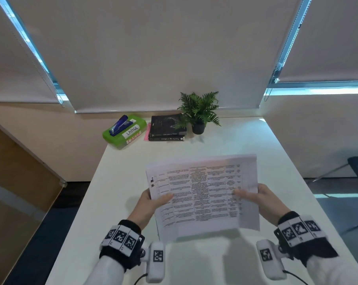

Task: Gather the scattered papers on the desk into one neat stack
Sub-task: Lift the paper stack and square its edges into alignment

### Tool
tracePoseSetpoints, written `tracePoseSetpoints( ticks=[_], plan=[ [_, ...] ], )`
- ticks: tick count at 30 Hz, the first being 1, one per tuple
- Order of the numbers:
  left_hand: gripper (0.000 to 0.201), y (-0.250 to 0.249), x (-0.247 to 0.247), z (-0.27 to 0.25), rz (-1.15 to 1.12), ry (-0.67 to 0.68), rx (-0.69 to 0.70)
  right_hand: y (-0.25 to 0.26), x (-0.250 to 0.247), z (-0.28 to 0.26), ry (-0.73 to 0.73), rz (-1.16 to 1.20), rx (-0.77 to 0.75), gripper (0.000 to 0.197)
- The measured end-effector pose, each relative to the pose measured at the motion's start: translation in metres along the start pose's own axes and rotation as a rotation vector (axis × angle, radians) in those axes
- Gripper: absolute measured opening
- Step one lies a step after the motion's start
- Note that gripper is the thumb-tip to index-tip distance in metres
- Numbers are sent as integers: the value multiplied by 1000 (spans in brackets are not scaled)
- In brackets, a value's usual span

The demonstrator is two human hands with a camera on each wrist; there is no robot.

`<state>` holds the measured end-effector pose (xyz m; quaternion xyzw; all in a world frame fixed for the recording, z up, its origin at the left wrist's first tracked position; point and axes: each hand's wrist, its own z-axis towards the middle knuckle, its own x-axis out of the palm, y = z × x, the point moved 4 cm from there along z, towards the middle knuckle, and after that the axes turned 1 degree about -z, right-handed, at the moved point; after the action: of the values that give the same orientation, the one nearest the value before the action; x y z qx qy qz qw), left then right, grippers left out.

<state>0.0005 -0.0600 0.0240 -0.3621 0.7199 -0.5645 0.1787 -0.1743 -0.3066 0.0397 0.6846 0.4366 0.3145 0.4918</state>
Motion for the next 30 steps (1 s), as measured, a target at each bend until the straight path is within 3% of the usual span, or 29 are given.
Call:
tracePoseSetpoints(
  ticks=[2, 4, 7, 11, 13, 16, 21, 23, 27, 30],
  plan=[
    [29, 0, 1, -4, -2, -83, 39, -8, 5, 4, -34, 36, -4, 61],
    [19, 1, 3, -7, 8, -146, 104, -13, 9, 7, -87, 88, -33, 50],
    [17, 0, 6, -7, 24, -204, 184, -11, 11, 8, -200, 114, -117, 21],
    [19, 18, -4, 0, 59, -241, 167, -21, 11, 13, -181, 50, -137, 25],
    [35, 22, -6, 3, 74, -207, 133, -28, 10, 17, -140, 28, -122, 30],
    [16, 20, -5, 12, 84, -175, 100, -29, 9, 20, -160, 19, -142, 29],
    [22, 18, -2, 12, 19, -219, 97, -11, 12, 17, -205, 100, -168, 26],
    [25, 25, -6, 9, 8, -226, 83, -9, 12, 16, -178, 102, -173, 32],
    [30, 36, -10, 14, 24, -199, 20, -23, 11, 21, -133, 129, -111, 77],
    [24, 35, -9, 19, 7, -198, 0, -24, 12, 23, -106, 188, -83, 77]
  ],
)
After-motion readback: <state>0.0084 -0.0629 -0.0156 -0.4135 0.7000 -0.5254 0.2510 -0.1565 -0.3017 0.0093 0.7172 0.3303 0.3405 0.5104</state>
